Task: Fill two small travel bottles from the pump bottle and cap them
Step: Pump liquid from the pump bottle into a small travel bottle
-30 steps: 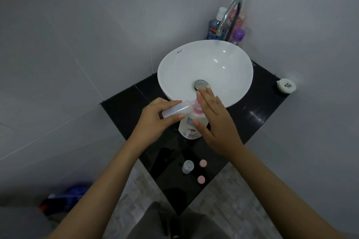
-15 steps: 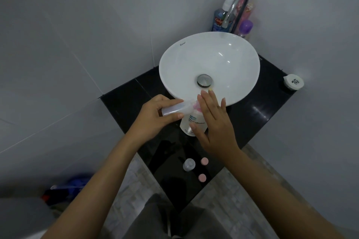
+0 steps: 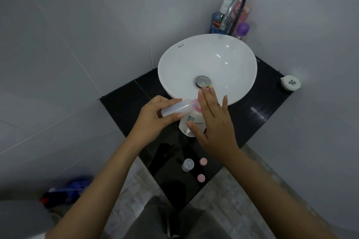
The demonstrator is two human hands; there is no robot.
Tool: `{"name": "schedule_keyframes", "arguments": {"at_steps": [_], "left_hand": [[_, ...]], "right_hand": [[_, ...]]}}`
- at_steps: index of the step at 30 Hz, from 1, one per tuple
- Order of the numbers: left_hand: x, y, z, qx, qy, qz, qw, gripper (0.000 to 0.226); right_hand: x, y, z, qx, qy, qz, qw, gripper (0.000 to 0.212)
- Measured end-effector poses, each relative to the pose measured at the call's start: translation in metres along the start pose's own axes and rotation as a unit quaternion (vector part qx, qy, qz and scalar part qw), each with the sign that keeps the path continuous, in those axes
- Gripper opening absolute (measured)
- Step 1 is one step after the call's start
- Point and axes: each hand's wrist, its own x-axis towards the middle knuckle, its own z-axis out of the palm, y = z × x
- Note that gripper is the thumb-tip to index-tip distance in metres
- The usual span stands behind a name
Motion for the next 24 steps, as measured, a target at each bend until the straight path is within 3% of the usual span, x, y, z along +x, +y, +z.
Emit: {"name": "schedule_keyframes", "arguments": {"at_steps": [11, 24], "left_hand": [[-0.003, -0.011, 0.010, -0.014, 0.011, 0.005, 1.000, 0.038], [-0.003, -0.008, 0.008, -0.015, 0.029, 0.020, 0.999, 0.039]], "right_hand": [[-0.005, 0.004, 0.013, 0.015, 0.018, -0.001, 1.000, 0.066], [0.005, -0.003, -0.009, -0.039, -0.039, 0.010, 0.998, 0.081]]}}
